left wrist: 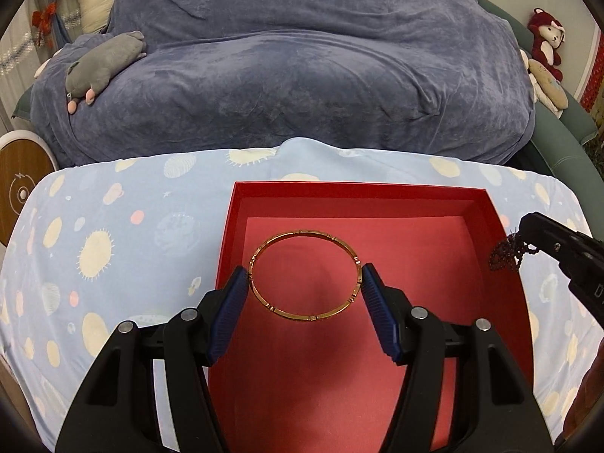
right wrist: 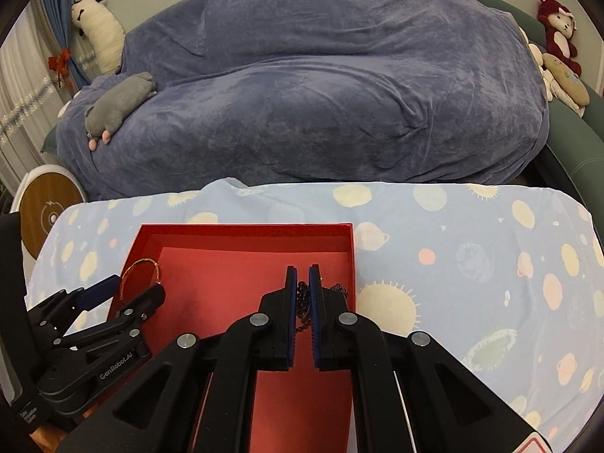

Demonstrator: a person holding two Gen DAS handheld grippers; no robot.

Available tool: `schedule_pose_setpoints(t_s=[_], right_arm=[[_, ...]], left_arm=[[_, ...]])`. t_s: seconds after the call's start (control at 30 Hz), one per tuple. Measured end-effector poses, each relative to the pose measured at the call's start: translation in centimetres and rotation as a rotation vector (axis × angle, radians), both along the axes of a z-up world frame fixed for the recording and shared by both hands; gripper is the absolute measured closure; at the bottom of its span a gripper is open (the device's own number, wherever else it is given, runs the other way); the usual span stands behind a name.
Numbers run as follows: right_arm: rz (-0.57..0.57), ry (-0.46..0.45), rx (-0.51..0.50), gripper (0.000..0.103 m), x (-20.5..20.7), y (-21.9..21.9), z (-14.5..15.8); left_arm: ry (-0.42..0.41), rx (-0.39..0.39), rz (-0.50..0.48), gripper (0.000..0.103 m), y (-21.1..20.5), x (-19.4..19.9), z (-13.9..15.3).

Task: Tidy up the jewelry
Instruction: 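Carry both items into the red box and open both tools, then grasp black bead bracelet with right tool while left tool grasps yellow beaded bracelet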

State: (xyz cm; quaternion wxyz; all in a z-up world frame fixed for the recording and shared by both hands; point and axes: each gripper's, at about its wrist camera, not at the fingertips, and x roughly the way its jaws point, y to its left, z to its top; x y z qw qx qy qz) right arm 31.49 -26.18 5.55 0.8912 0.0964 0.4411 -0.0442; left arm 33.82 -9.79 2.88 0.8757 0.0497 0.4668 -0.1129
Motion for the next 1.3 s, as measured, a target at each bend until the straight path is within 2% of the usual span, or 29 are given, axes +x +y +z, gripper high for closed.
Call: schedule_pose_setpoints(t_s=[0.13,0.2,0.27,0.33,0.43,0.6,0.77,0.97,1.13,1.3], right_arm=[[0.034,0.004,0.065,0.092,1.8,0.8,-0.9],[0.039,-0.023,0.082,0.086,2.0,1.0,-0.4],[0.018,-0.055,0.090,0.071,1.7,0.8,0.4],[-0.011,-0.077,0.097,0.068,1.3,0.2,1.1],[-0.038,-0.088,0.093,0.068,0.2,-0.8,1.9],[-0.050,-0.101,0.059,0.068,-2.7,-1.6,3.2],[-0.036,-0.112,0.015,0.068,-6.8,-1.0,4.4],[-0.036,-0.107,0.026,0.068,-11.8,-0.2,4.9],[-0.042,-0.089,0.016,0.068,-16.3,0.9,4.5],[-0.039,-0.052,0.000,0.068,-20.7,2.0,3.1]], left_arm=[[0.029,0.001,0.013,0.044,-0.4,1.4,-1.3],[0.023,-0.012,0.026,0.037,-0.2,1.6,-1.2],[-0.010,-0.013,0.042,0.028,-0.2,1.5,-0.7],[-0.033,-0.011,0.038,0.028,-0.3,1.5,-0.2],[-0.053,-0.002,0.036,0.028,-0.3,1.2,0.6],[-0.068,-0.035,0.049,0.027,0.7,-0.5,2.2],[-0.093,-0.031,0.054,0.027,2.1,-3.5,3.8],[-0.111,-0.032,0.054,0.027,4.2,-8.2,5.2],[-0.113,-0.007,0.042,0.027,5.9,-12.7,5.0],[-0.088,0.006,0.041,0.027,7.3,-17.0,3.6]])
